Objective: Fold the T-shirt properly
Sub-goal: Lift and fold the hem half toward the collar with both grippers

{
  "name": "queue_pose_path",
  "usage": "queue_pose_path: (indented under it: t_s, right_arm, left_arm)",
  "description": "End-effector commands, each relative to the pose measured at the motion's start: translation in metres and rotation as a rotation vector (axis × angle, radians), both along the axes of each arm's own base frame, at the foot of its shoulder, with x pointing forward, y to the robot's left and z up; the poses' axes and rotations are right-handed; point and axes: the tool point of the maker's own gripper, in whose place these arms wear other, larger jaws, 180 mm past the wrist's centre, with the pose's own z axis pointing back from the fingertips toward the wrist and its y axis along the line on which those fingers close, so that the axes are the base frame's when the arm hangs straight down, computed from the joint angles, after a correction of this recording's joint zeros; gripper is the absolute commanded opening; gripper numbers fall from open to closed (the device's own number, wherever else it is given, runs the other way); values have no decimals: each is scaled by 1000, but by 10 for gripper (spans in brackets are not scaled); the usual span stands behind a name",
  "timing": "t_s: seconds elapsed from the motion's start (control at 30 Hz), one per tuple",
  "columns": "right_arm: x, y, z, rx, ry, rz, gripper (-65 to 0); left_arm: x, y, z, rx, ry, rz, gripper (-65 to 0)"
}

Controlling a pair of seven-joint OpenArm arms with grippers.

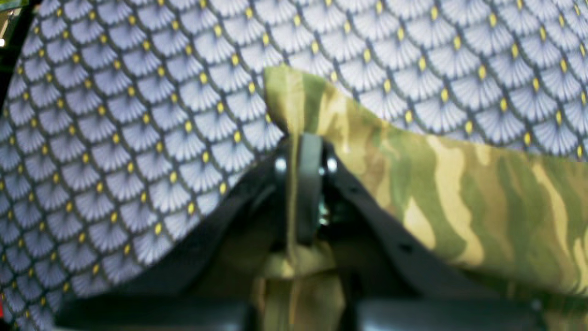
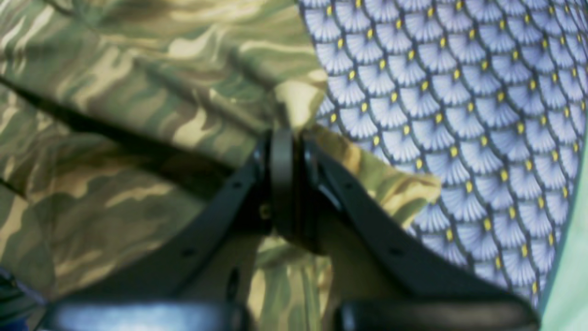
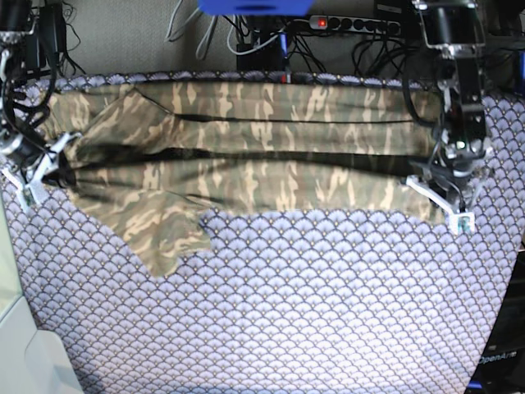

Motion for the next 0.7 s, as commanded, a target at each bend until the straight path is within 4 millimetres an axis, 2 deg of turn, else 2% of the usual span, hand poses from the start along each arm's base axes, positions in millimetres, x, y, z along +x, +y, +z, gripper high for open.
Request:
queue_pose_path:
  t_s: [0.0,0.07,0.2,0.33,0.47,0.67]
  right_arm:
    - [4,-6,17,-11,-50,-1,-644]
    - [-2,-8,17,-7,-52,-19,-644]
    - [-16,-25,14,-6,-48,-91,-644]
    - [-30,-32,8,-15,-19,-109,-644]
    - [-39,-33,4,-15,0,-113,-644]
    - [-53,-27,-8,7,32,-120,-644]
  left_arm:
    - [4,6,13,30,-41,-1,-637]
    - [-3,6,11,36,-33,-4,-637]
    - [-16,3,9,46,-20,-16,-637]
    - [-24,21,17,53,-39,34,-637]
    - [-27,34,17,61,-35,69,-637]
    - [-27,36,18,74,-31,60,-637]
